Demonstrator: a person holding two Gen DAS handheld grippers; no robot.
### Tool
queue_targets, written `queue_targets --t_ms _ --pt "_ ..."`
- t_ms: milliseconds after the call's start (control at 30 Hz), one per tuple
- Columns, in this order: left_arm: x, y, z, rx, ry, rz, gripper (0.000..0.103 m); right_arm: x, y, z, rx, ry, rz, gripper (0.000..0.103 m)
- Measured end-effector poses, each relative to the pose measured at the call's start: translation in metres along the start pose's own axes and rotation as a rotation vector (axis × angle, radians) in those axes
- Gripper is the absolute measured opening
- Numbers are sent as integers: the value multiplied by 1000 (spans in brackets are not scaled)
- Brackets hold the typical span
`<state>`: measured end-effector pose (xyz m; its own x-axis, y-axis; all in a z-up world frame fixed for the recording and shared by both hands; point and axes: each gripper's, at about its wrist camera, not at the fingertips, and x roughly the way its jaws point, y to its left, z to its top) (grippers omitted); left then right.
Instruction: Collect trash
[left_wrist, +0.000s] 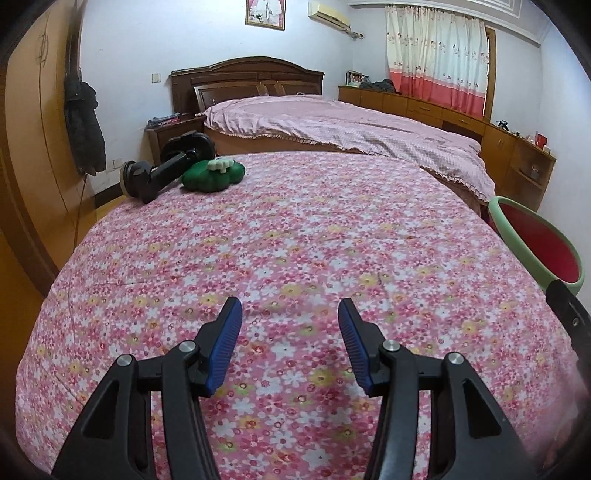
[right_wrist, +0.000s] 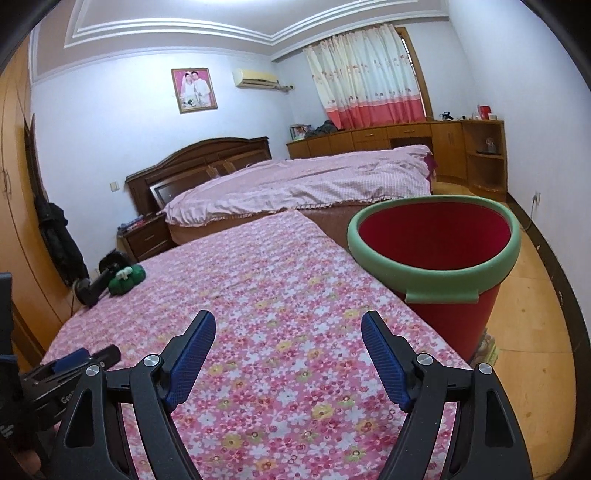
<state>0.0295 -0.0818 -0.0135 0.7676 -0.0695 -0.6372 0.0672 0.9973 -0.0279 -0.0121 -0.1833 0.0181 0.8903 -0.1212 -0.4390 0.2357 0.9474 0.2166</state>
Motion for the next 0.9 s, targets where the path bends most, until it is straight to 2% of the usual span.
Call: queue_targets --t_ms 900 --pt "0 -1 -4 -4 1 4 54 4 1 -5 8 4 9 82"
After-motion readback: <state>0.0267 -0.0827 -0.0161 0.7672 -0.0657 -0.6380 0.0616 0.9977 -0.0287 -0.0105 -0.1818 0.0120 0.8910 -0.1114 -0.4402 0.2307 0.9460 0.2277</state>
